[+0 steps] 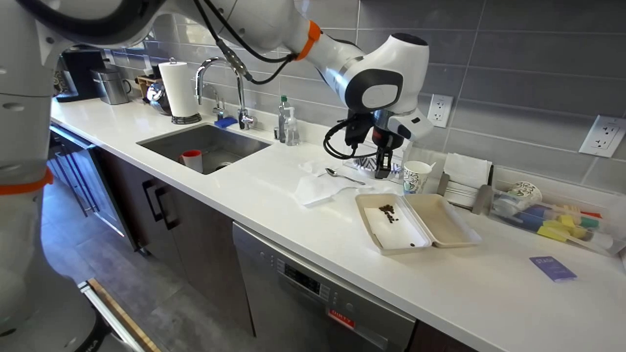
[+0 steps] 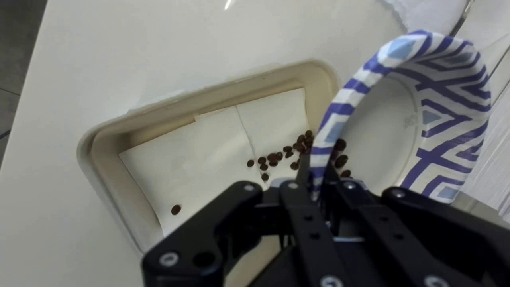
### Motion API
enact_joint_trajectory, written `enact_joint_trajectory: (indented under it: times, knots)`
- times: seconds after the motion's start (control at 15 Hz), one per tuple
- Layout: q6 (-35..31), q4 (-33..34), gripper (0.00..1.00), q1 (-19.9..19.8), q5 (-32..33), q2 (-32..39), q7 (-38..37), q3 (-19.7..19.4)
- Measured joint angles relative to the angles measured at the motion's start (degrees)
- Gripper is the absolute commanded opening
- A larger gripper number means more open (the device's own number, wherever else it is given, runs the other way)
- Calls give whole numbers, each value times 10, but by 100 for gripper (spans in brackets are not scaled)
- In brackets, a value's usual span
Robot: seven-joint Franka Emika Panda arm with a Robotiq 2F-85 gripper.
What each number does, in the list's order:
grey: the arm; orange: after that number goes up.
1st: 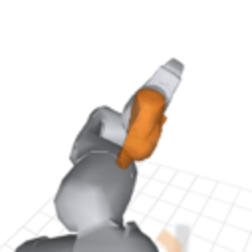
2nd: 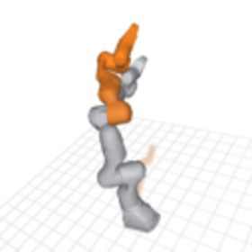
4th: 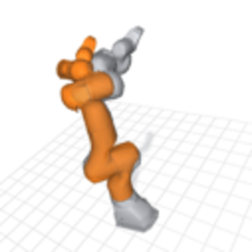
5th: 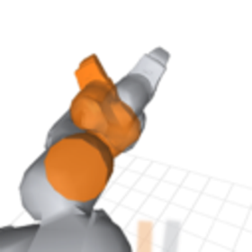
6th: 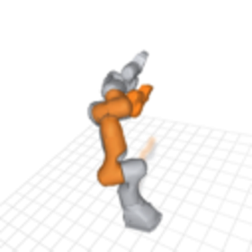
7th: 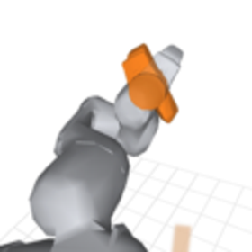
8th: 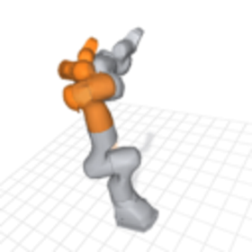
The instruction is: Put the white and black bowl on the food pack.
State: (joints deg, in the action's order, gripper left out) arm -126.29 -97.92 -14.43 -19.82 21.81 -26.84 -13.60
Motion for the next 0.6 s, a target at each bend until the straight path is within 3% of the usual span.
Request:
enact_joint_trajectory:
  times: [0.6]
  knots:
    - [-1,141,1,-28,-22,123,-84,-2]
